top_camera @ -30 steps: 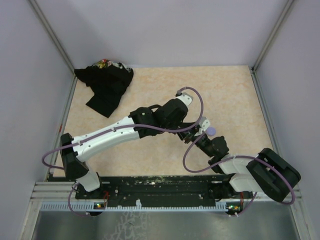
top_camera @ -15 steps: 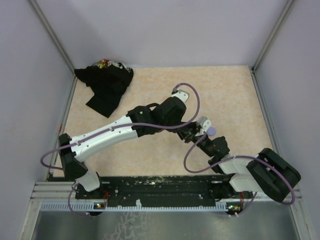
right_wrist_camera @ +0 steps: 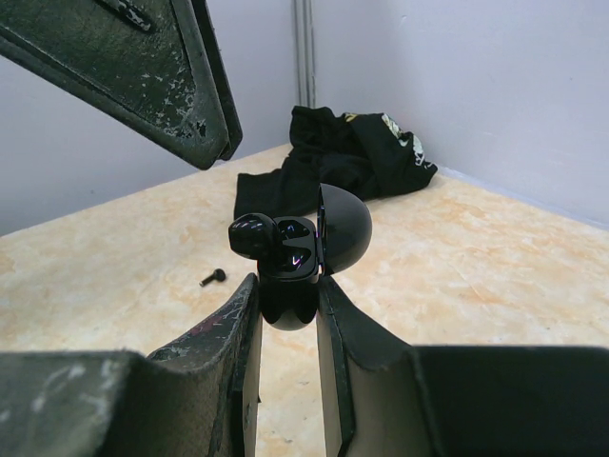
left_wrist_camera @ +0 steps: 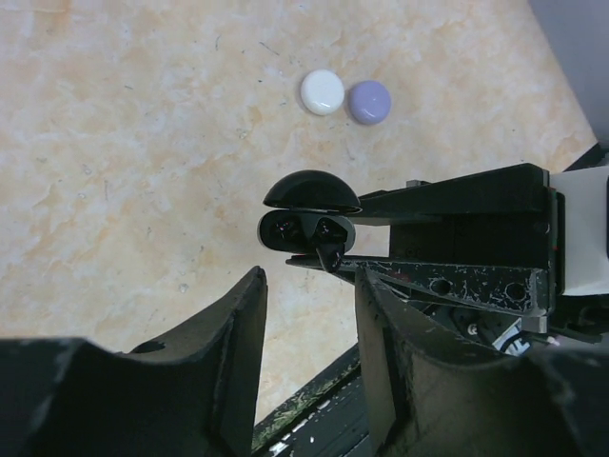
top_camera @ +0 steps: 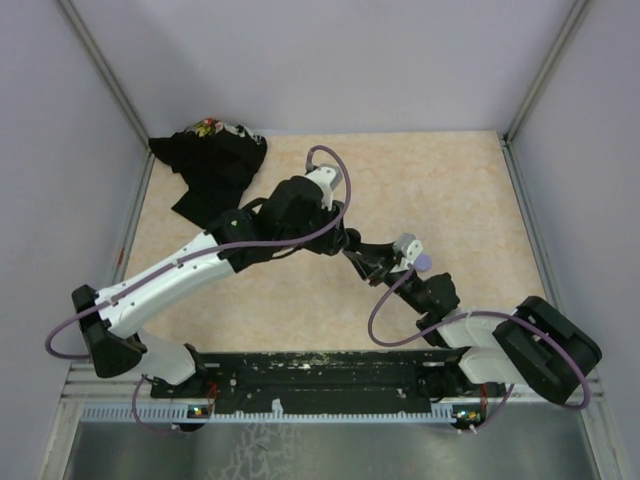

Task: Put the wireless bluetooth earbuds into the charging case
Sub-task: Place the earbud in the charging case.

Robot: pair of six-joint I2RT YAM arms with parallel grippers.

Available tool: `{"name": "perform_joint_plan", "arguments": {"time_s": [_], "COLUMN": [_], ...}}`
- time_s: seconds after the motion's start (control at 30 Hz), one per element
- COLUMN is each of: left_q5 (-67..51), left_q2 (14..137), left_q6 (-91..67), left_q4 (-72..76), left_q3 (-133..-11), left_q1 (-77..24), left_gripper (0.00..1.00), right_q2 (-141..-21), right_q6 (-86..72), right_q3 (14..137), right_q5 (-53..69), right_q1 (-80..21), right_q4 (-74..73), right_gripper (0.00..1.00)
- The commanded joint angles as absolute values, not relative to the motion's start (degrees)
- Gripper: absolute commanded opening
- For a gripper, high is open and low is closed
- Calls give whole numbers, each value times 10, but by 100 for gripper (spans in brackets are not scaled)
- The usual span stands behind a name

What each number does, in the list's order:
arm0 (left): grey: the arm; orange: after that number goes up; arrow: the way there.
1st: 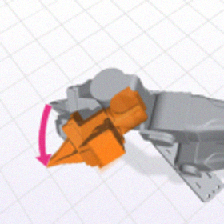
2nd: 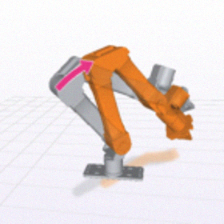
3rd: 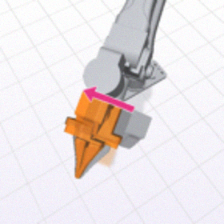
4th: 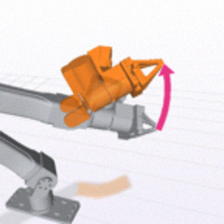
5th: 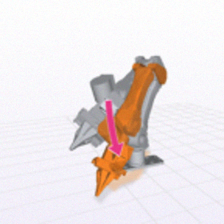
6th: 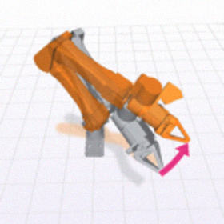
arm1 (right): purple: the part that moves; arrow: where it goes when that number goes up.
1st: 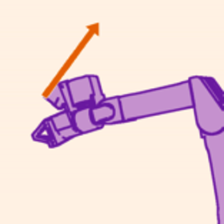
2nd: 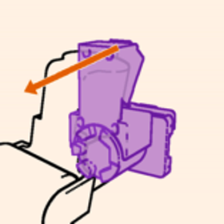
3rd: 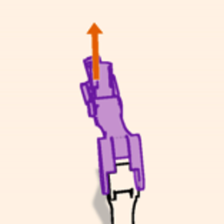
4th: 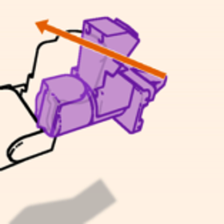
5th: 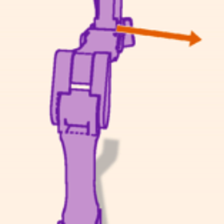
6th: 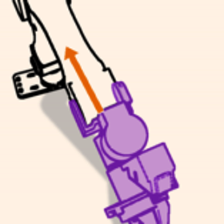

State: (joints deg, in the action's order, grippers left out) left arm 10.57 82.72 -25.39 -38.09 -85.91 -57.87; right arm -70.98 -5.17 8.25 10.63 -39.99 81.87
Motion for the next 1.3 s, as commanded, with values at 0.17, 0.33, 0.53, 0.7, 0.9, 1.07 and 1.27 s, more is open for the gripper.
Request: {"name": "perform_joint_plan", "arguments": {"time_s": [0.17,0.33,0.53,0.7,0.9,1.07,1.27], "left_q5": [33,23,15,15,-7,-14,-14], "left_q2": [823,833,841,844,850,848,847], "left_q6": [-273,-269,-268,-271,-275,-278,-278], "left_q4": [-333,-320,-320,-332,-340,-343,-343], "left_q3": [-834,-833,-833,-836,-836,-835,-831], "left_q1": [-569,-567,-565,-564,-564,-564,-564], "left_gripper": [46,47,45,44,42,39,38], "right_q2": [-707,-706,-703,-704,-701,-701,-699], "right_q6": [-62,-62,-62,-62,-63,-62,-62], "right_q3": [98,98,98,98,97,97,97], "right_q5": [119,122,124,124,121,117,118], "right_q1": [-401,-402,-402,-402,-402,-401,-401], "right_q4": [861,857,854,854,855,856,855], "right_gripper": [0,0,0,0,0,0,0]}}
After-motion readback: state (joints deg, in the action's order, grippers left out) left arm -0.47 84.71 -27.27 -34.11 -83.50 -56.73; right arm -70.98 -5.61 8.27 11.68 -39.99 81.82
